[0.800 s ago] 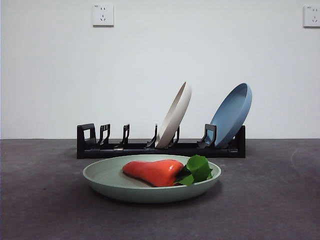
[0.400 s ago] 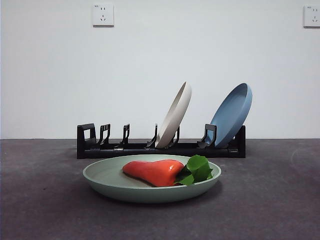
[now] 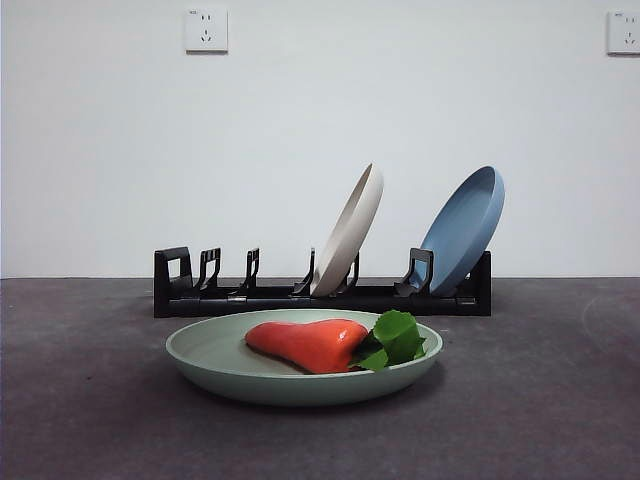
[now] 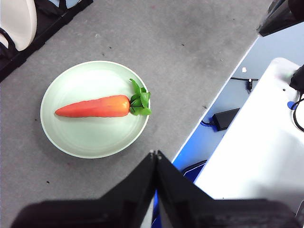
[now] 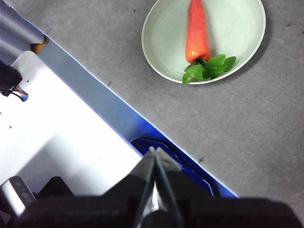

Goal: Take the green plate from the plate rack,put the plate on the table,take the carrot from the table,put the carrot in the plate

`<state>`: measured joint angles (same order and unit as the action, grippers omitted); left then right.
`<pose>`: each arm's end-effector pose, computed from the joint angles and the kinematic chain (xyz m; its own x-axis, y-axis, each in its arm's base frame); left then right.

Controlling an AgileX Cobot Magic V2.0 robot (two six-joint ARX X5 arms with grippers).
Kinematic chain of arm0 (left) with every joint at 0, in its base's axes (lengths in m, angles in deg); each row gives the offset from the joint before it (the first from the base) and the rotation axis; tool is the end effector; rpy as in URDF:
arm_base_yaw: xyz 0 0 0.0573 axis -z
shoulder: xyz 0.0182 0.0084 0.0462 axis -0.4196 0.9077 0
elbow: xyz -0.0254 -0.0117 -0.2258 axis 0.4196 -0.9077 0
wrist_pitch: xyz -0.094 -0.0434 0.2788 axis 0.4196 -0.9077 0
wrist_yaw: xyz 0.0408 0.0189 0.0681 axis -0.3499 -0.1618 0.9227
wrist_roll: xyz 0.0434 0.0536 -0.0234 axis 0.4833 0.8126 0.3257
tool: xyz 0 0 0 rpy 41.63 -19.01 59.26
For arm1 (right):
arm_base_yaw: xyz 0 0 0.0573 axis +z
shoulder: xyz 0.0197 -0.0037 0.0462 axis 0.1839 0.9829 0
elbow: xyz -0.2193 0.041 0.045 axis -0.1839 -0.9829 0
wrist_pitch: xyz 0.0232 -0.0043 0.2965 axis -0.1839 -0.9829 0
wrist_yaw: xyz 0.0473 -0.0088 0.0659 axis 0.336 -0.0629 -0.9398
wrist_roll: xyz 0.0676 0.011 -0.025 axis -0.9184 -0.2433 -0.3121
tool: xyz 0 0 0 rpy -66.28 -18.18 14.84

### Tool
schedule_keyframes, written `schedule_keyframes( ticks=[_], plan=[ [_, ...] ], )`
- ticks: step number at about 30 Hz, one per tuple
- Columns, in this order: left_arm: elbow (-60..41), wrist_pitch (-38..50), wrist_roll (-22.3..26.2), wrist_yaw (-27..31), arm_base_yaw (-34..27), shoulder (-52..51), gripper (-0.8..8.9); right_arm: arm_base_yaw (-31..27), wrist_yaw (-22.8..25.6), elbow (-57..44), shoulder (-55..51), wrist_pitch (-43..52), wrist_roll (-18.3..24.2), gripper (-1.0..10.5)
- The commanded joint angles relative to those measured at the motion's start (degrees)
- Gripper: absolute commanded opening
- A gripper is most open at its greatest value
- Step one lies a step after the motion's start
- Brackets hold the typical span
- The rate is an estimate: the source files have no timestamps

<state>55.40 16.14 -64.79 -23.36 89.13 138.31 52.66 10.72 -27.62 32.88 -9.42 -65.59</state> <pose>0.1137 -0.2157 0.3417 0.4480 -0.5717 -0.6874 0.7721 0.6350 -0.0249 0.1441 0.1478 0.2936 0.3101 0.5912 -0.7445 -0.6787 0.6861 0.2621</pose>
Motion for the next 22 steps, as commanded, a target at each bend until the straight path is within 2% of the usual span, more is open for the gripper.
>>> schedule_keyframes(
  ticks=[1,3,5,7,11,18,22],
  plan=[
    [-0.2,1.2,1.7,1.1,-0.2,-0.3,-0.03,0.2,0.1,-0.1,-0.1,0.2,-0.3,0.0],
    [-0.2,2.7,3.9,4.0,-1.9,-1.2,-0.03,0.2,0.1,-0.1,-0.1,0.2,-0.3,0.0],
    [-0.2,6.8,8.1,7.2,-4.8,-2.3,-0.03,0.2,0.1,-0.1,-0.1,0.2,-0.3,0.0],
    [-0.4,11.7,12.3,7.2,-8.9,-3.6,-0.03,0.2,0.1,-0.1,-0.1,0.2,-0.3,0.0],
    [-1.9,22.1,16.6,3.9,-20.6,-7.4,-0.03,0.2,0.1,-0.1,-0.2,0.2,-0.3,0.0],
    [-13.1,39.5,18.6,-6.4,-41.2,-18.6,-0.03,0.2,0.1,-0.1,-0.2,0.2,-0.3,0.0],
    [-23.4,47.3,19.2,-6.4,-49.0,-26.5,-0.03,0.2,0.1,-0.1,-0.2,0.2,-0.3,0.0]
  ],
)
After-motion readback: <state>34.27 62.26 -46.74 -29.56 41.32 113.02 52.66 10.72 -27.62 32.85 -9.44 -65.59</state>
